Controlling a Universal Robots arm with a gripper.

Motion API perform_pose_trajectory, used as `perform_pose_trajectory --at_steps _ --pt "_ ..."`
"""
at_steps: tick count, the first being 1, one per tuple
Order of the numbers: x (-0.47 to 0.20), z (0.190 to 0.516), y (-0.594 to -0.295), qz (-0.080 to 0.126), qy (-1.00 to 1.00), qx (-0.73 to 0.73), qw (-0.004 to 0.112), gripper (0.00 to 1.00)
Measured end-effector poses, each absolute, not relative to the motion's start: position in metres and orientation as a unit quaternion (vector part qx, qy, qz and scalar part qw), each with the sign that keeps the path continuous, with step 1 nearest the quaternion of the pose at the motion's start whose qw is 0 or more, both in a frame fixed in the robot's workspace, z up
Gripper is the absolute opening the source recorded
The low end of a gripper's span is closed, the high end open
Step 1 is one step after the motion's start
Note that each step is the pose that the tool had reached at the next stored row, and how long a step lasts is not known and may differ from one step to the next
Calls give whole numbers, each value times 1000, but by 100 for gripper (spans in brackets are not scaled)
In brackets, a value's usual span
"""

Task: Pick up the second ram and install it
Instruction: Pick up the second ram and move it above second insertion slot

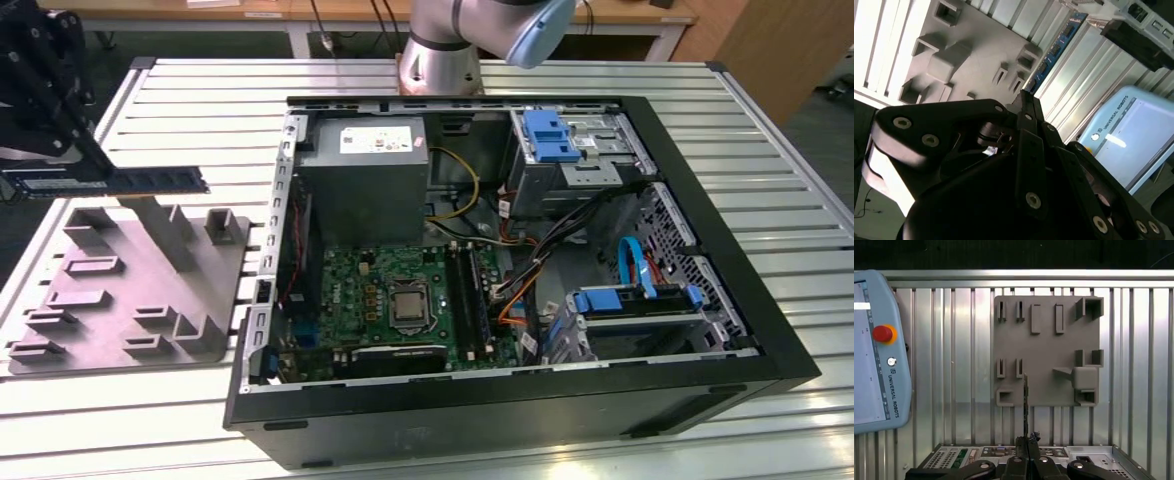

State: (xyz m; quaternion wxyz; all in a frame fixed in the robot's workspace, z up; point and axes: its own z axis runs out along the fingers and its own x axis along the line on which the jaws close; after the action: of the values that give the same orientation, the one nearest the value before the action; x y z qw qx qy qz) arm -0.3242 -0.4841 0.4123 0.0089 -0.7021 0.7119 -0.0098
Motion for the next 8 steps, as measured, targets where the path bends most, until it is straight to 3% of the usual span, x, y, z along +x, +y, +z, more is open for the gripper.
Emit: perform_pose_trajectory --at_steps 8 --pt "-302 412 -484 -10 712 -702 9 11"
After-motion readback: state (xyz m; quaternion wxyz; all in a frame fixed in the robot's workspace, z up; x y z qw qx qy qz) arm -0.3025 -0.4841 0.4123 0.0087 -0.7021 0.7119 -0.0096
